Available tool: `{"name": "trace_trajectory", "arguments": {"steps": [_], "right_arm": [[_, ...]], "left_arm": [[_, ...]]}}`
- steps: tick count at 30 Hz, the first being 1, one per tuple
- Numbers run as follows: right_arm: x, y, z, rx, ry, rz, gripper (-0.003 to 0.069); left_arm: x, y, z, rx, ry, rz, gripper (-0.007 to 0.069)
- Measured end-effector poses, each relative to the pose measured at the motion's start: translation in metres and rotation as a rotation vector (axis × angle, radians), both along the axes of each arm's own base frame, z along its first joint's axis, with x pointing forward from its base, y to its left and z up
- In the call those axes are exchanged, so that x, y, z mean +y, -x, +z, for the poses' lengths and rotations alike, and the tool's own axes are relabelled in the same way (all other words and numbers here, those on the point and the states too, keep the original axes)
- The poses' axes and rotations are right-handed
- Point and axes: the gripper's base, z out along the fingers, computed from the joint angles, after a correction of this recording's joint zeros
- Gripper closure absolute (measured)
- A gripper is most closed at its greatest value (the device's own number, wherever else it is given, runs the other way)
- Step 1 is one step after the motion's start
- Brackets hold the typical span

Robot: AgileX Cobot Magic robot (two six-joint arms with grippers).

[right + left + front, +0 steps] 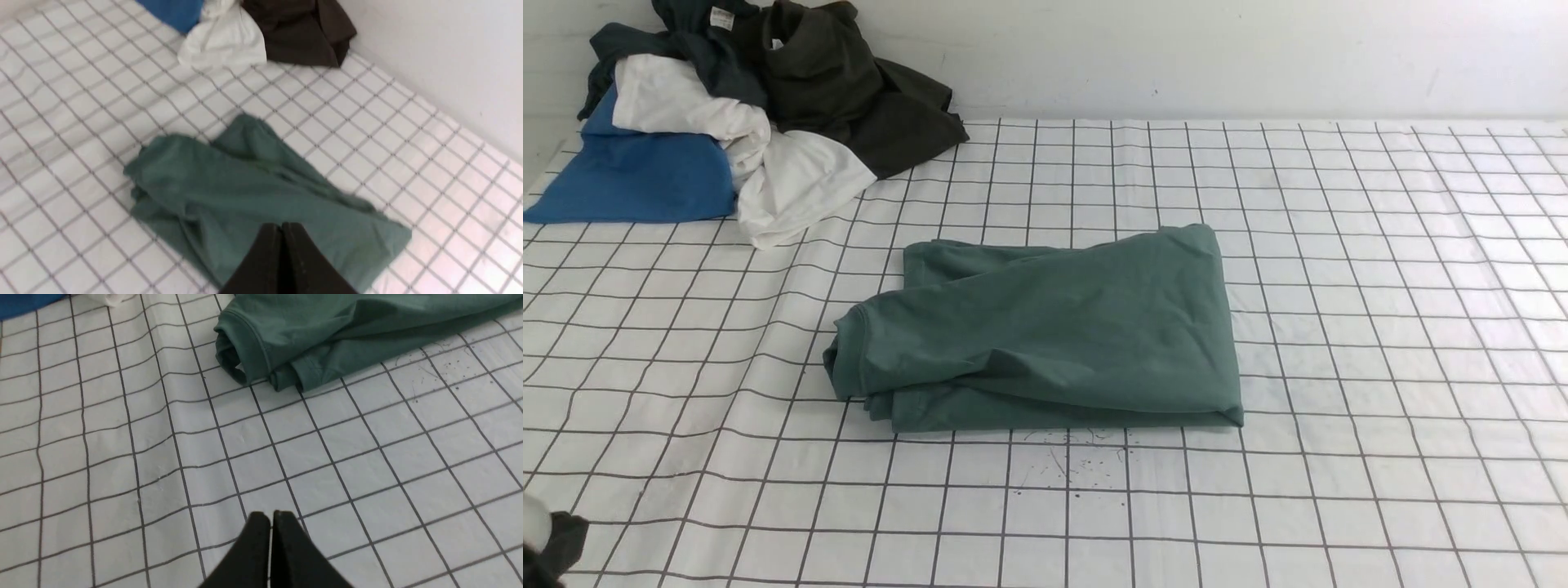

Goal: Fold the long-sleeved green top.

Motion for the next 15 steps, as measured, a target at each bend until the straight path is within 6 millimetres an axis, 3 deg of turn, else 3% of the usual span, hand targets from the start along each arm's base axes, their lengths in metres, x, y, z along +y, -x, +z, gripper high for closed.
{"name": "trace_trajectory", "arguments": {"steps": [4,9,10,15], "right_arm": [[-0.036,0.058,-0.022,-0.022,-0.024,-0.01,0.0673],[-0.073,0.115,-0.04,-0.212,-0.158,-0.028,0.0673],[-0.074,0.117,-0.041,-0.22,-0.163,-0.028,0.0673],[-0.109,0.17,-0.069,-0.454,-0.323,-0.044,0.0673]], "left_arm": [[0.003,0.012,-0.02,-0.132,0.074,0.03,0.0631],[0.005,0.02,-0.017,-0.237,0.107,0.034,0.0631],[0.005,0.02,-0.017,-0.24,0.107,0.034,0.0631],[0.005,0.021,-0.016,-0.249,0.112,0.034,0.0631]]}}
